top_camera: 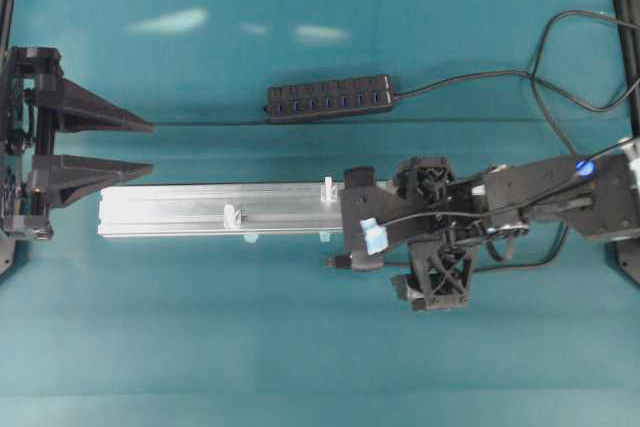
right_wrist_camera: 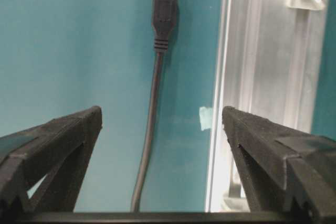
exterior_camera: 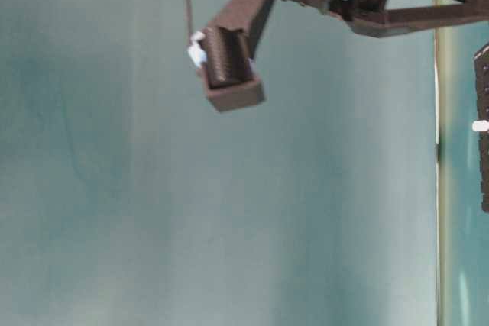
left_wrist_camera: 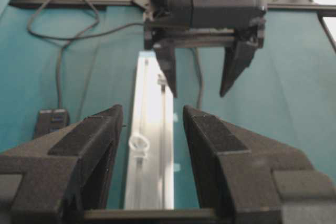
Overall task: Pass the USB cable through three rings with both arms.
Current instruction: 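Close the right gripper on the cable just below the USB plug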
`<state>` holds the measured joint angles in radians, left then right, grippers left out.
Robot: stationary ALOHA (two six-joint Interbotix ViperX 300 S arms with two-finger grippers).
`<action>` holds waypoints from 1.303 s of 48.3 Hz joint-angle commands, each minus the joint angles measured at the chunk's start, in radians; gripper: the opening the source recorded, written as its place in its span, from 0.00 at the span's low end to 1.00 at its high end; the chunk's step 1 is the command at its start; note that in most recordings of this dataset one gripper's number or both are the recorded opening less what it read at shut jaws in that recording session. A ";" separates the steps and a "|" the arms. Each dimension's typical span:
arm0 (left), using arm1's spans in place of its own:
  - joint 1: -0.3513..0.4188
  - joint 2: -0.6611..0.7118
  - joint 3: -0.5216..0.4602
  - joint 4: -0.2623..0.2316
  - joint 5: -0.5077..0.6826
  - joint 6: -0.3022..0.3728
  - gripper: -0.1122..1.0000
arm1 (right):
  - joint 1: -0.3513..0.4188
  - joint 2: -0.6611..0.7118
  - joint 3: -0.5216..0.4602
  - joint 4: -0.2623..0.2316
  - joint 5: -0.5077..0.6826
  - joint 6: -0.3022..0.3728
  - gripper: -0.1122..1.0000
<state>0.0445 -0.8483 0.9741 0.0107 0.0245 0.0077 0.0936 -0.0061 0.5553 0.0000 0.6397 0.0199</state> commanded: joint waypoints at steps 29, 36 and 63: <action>0.000 0.008 -0.018 0.003 0.035 0.000 0.56 | 0.002 0.109 -0.014 0.000 -0.109 0.084 0.83; 0.000 0.008 -0.018 0.003 0.035 0.000 0.56 | 0.003 0.127 -0.012 0.000 -0.109 0.084 0.83; 0.000 0.008 -0.018 0.003 0.035 0.000 0.56 | 0.002 0.172 -0.015 0.002 -0.114 0.086 0.83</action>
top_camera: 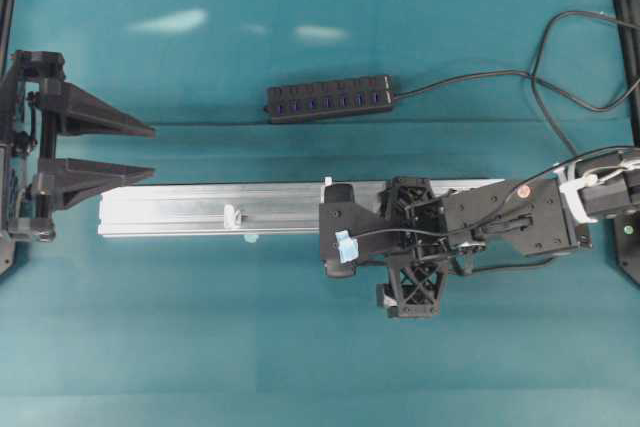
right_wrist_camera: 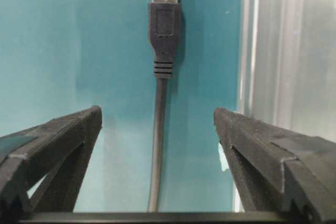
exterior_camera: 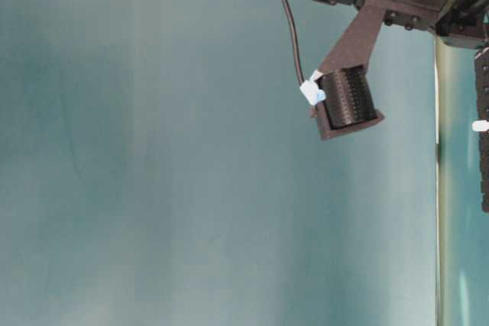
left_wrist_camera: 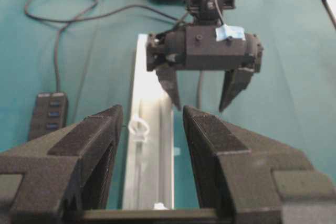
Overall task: Pass the USB cable through three rings with both arms.
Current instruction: 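Close the right gripper on the cable just below the USB plug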
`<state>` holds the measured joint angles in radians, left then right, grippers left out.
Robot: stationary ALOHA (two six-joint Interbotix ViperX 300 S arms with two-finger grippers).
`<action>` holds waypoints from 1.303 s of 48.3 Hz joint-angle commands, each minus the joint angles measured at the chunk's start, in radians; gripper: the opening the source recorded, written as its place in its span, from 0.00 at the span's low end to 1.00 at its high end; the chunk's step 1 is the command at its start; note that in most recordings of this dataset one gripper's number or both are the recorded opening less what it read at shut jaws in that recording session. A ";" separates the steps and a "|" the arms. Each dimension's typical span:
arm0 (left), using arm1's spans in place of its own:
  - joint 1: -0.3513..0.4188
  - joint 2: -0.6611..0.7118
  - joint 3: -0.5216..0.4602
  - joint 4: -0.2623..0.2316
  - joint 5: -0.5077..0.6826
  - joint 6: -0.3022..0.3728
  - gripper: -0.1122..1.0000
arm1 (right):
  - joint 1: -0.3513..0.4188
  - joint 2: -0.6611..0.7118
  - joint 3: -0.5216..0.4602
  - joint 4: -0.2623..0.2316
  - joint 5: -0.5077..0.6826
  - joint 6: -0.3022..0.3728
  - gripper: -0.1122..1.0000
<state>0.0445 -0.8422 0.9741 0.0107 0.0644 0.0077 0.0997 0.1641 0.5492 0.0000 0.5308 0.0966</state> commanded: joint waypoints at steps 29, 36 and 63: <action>0.003 0.011 -0.020 0.003 -0.006 0.002 0.56 | -0.006 0.043 -0.009 0.005 -0.017 0.011 0.83; 0.005 0.011 -0.018 0.003 -0.005 0.002 0.56 | -0.009 0.043 -0.009 0.005 -0.029 0.011 0.83; 0.006 0.012 -0.018 0.003 -0.005 0.002 0.56 | -0.043 0.043 -0.011 0.005 -0.031 0.011 0.82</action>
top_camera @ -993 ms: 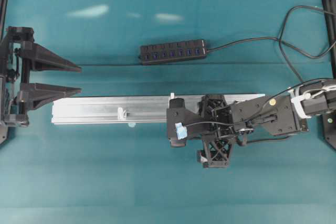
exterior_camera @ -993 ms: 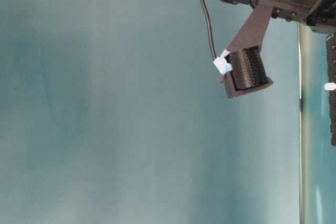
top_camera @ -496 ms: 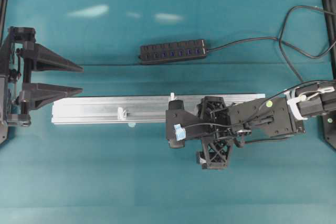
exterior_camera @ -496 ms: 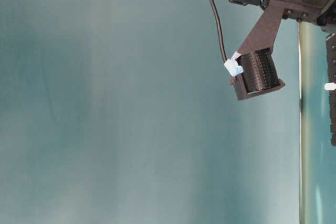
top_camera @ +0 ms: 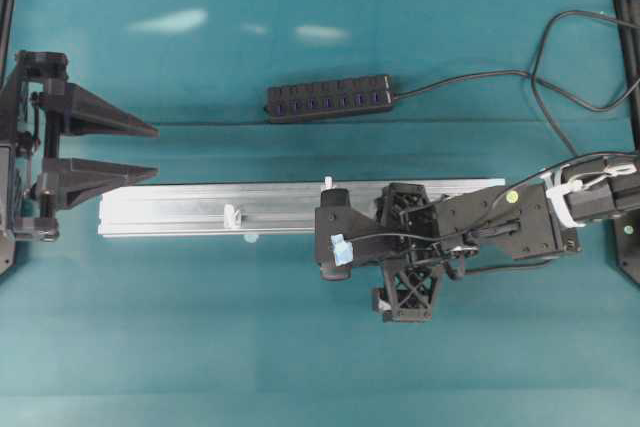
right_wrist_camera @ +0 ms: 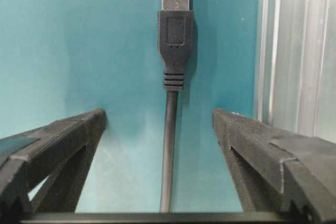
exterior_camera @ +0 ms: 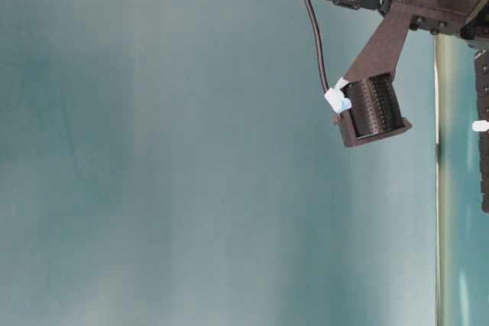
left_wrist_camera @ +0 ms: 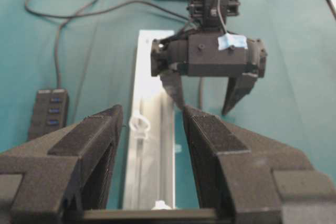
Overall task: Pass the USB cable through three rings with both arms.
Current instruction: 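Close the right gripper on the cable just below the USB plug, then lift the cable with the right gripper and carry it rightward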
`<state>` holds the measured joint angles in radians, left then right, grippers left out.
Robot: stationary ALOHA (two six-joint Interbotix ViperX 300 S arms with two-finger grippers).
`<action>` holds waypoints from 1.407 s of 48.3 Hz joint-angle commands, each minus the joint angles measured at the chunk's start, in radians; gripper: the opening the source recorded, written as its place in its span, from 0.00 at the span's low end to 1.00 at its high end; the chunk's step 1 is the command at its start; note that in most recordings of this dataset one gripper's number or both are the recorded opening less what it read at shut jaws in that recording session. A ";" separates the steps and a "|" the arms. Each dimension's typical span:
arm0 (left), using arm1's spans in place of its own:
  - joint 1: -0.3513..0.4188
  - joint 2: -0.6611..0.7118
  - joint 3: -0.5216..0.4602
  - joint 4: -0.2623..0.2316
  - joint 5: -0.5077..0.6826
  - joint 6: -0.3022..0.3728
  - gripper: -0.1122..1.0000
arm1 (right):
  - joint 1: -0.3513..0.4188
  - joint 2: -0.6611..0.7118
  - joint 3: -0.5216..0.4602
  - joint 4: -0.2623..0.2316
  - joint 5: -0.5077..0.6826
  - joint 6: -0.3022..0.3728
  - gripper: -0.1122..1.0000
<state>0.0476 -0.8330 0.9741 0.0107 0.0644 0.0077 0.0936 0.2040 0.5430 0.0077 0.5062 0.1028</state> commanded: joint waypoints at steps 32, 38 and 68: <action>0.005 0.000 -0.018 0.003 -0.011 0.000 0.56 | -0.037 0.003 -0.005 0.008 0.051 0.037 0.40; 0.005 -0.003 -0.018 0.003 -0.009 0.000 0.56 | -0.037 0.003 -0.005 0.006 0.066 0.071 0.19; 0.008 -0.003 -0.018 0.003 -0.009 0.000 0.56 | 0.012 0.003 0.000 0.003 0.063 0.069 0.02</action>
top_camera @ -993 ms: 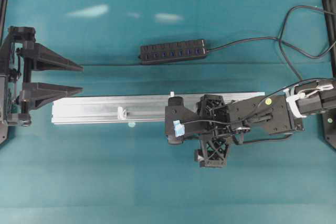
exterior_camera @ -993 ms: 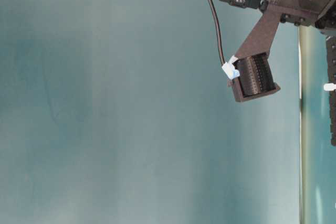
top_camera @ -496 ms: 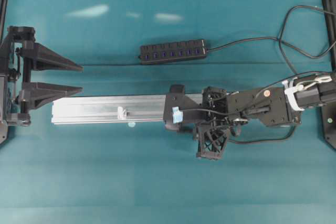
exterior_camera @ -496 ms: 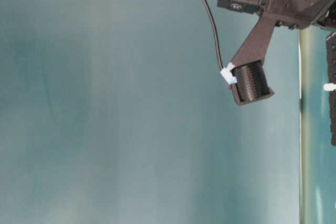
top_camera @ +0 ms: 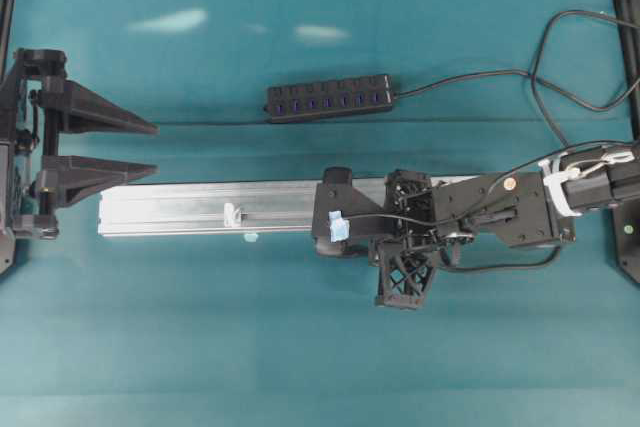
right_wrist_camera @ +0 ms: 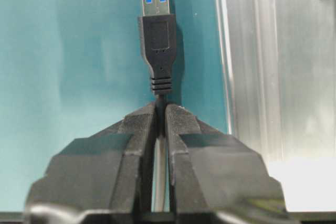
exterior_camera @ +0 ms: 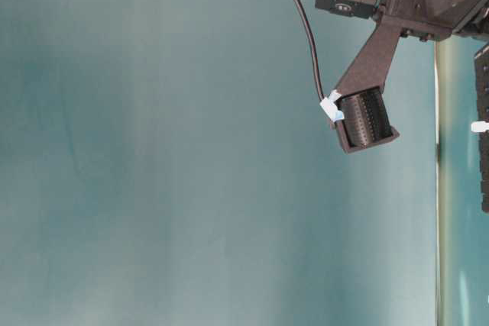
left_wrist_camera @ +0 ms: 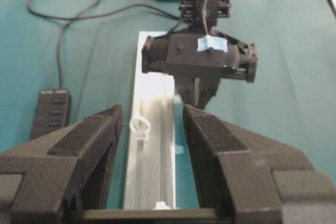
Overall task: Pass the USB cable through three rings with both arms.
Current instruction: 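Lift the cable with the right gripper and carry it rightward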
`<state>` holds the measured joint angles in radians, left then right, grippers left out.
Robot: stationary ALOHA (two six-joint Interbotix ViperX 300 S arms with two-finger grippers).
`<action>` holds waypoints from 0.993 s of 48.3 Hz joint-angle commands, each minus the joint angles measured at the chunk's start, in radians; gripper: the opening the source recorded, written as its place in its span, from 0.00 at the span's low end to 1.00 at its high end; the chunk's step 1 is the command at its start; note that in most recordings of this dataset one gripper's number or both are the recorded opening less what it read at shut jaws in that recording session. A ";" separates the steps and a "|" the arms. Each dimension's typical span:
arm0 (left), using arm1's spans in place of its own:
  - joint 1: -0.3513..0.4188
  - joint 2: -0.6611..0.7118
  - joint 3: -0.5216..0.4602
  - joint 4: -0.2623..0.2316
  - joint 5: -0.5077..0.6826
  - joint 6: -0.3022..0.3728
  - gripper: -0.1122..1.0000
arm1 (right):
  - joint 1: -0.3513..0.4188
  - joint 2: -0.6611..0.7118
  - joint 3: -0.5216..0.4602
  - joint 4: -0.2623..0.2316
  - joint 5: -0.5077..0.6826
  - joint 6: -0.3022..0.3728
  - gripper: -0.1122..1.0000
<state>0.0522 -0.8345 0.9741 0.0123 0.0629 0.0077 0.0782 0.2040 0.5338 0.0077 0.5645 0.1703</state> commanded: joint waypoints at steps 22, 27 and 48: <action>0.003 -0.002 -0.018 0.002 -0.009 -0.002 0.56 | 0.040 0.006 0.006 0.002 0.000 -0.002 0.02; 0.003 -0.002 -0.018 0.002 -0.009 -0.002 0.56 | 0.044 0.006 0.008 0.002 -0.002 -0.002 0.02; 0.003 -0.003 -0.020 0.002 -0.011 -0.009 0.56 | 0.100 -0.035 -0.041 -0.074 0.054 -0.015 0.02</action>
<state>0.0537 -0.8360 0.9741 0.0123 0.0629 0.0015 0.1473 0.1979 0.5185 -0.0460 0.5967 0.1687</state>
